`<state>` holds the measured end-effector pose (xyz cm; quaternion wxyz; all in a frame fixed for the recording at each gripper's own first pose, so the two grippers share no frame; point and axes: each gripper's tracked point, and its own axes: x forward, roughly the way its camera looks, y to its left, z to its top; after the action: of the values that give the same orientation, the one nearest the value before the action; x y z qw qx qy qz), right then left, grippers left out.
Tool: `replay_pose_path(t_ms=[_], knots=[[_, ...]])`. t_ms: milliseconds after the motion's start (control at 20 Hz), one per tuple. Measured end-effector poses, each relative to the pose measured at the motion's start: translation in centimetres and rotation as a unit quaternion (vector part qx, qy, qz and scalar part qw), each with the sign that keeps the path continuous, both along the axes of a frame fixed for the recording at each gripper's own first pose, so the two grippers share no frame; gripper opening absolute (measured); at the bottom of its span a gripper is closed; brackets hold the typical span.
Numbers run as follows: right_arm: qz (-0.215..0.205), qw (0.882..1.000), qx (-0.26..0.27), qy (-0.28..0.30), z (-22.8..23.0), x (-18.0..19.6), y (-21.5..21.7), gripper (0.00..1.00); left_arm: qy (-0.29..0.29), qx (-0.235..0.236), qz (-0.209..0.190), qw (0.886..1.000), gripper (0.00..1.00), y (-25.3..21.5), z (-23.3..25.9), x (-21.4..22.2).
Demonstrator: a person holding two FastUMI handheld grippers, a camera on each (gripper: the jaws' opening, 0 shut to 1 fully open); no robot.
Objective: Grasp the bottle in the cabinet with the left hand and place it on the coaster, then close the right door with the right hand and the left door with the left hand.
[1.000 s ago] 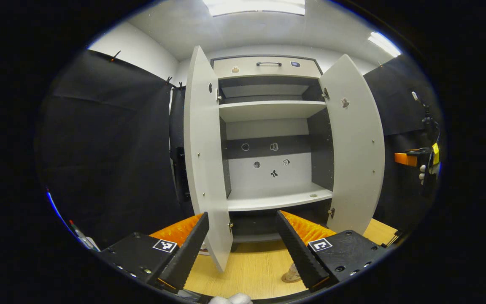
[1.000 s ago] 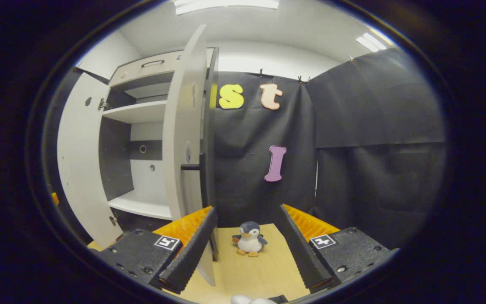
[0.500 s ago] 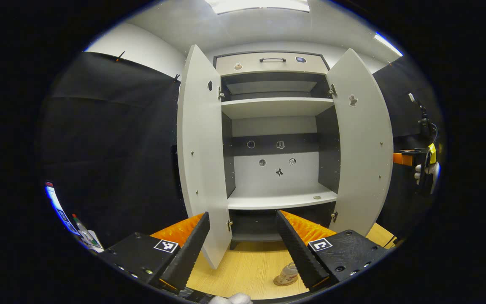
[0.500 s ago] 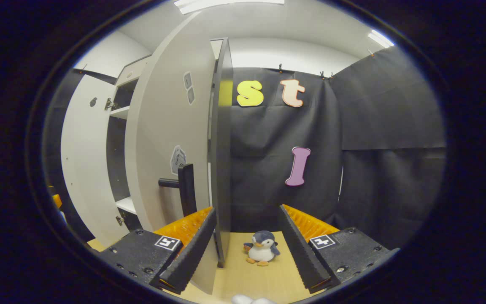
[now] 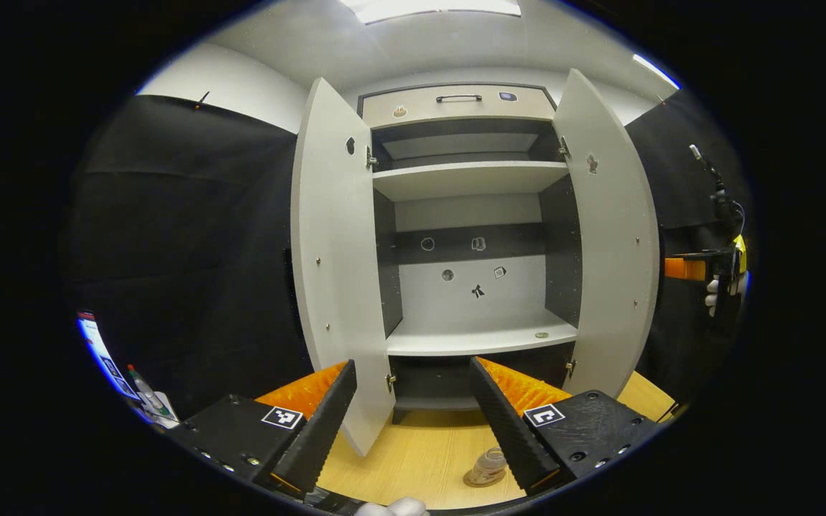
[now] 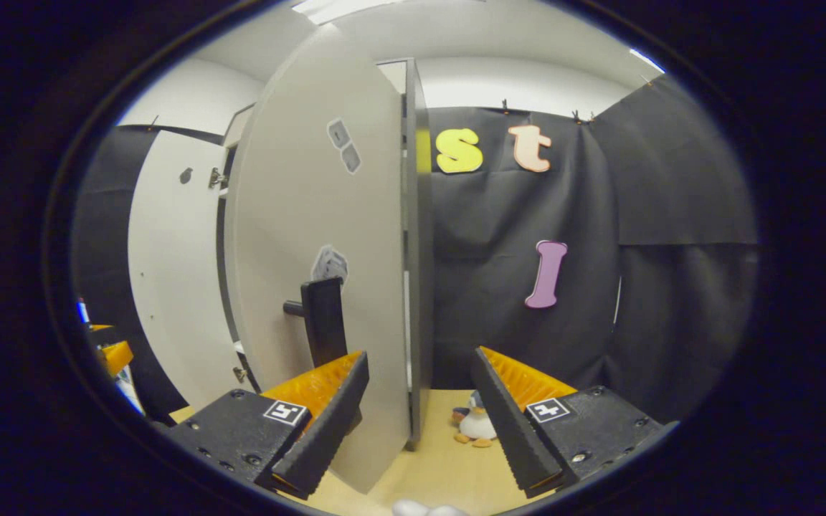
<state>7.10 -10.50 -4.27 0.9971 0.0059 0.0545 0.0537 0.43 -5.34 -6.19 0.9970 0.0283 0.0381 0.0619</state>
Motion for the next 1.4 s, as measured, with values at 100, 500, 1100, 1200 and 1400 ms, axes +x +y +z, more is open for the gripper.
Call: replay_pose_path(t_ms=[100,500,1100,1200,1400], knots=[[0.013,1.000,-0.002,-0.004,0.0,0.5,2.3,0.96,0.003,0.004,0.005,1.000,0.96,0.6,-0.2,-0.1],[0.044,0.999,0.027,-0.003,-0.5,3.6,9.3,0.96,-0.001,0.002,0.005,1.000,0.96,1.9,0.1,-0.2],[-0.033,0.998,0.015,-0.057,2.6,-4.1,7.3,0.96,-0.014,-0.022,-0.014,1.000,0.96,6.1,0.4,-0.5],[-0.038,0.997,0.013,-0.063,2.5,-6.0,7.9,0.96,-0.015,-0.020,-0.011,1.000,0.96,7.9,0.5,-0.2],[-0.043,0.997,0.005,-0.064,1.5,-9.3,9.4,0.96,-0.026,-0.010,0.006,1.000,0.96,12.8,1.5,1.2]])
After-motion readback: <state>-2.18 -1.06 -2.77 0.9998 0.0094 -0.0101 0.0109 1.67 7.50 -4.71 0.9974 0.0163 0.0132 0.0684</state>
